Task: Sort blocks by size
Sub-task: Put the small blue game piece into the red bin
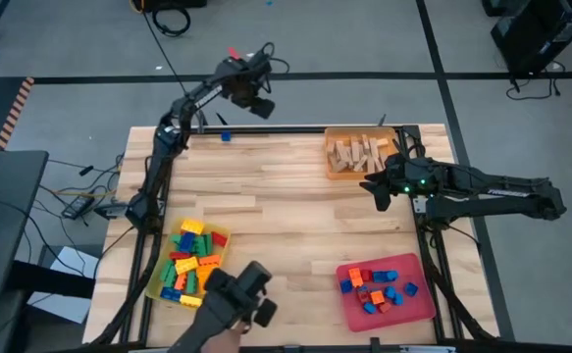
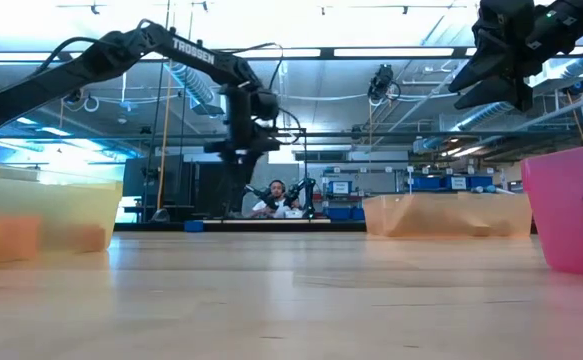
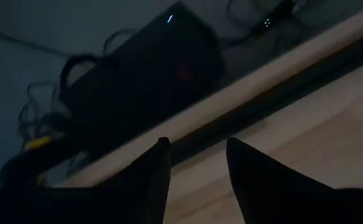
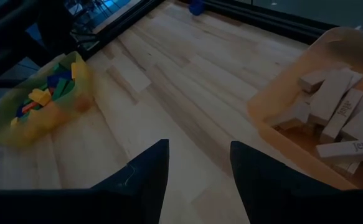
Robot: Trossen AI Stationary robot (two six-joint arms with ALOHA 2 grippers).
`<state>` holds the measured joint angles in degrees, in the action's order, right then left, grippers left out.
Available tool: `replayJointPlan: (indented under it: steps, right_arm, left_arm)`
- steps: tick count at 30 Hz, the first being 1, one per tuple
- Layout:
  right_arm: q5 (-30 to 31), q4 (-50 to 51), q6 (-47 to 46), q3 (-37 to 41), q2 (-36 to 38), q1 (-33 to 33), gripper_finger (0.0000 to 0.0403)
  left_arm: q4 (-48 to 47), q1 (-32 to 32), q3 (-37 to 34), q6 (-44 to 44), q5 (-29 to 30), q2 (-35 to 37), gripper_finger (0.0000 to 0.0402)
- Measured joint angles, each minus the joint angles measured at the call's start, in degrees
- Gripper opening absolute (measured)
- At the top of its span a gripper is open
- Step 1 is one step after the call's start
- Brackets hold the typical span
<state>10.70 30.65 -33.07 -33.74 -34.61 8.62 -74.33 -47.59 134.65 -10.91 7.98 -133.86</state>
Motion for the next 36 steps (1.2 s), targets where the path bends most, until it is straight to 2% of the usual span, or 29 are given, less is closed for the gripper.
replayJointPlan:
  steps: [8,11,15,18,22,25,29,36]
  right_arm:
    - [0.07,-0.02,0.23,0.00,0.00,0.02,0.0185]
    - [0.09,-0.02,0.23,0.00,0.00,0.02,0.0185]
    - [0.13,-0.04,0.46,0.00,0.00,0.02,0.0185]
    - [0.16,-0.04,1.57,0.00,0.02,0.02,0.0185]
    - [0.25,-0.04,2.00,0.00,0.00,0.02,0.0185]
    - [1.98,-0.10,2.66,0.00,0.00,0.02,0.0185]
    - [3.39,-0.13,2.87,0.00,0.00,0.02,0.0185]
    - [3.30,-0.15,1.37,0.00,0.00,0.02,0.0185]
  left_arm:
    - [-6.57,-1.58,-0.02,2.94,4.76,0.09,0.0156]
    - [-7.61,-1.54,-2.72,3.33,7.54,0.96,0.0156]
    - [-4.55,-1.54,-12.84,2.96,8.84,5.94,0.0156]
    - [2.98,-1.54,-25.93,1.12,8.86,13.10,0.0156]
    - [16.08,-1.54,-43.83,-5.46,8.68,23.59,0.0156]
    - [24.22,-1.54,-53.24,-12.86,8.55,28.71,0.0156]
    - [30.69,-1.54,-59.26,-20.74,6.18,31.20,0.0157]
    - [34.88,-1.77,-61.11,-21.40,4.60,30.82,0.0182]
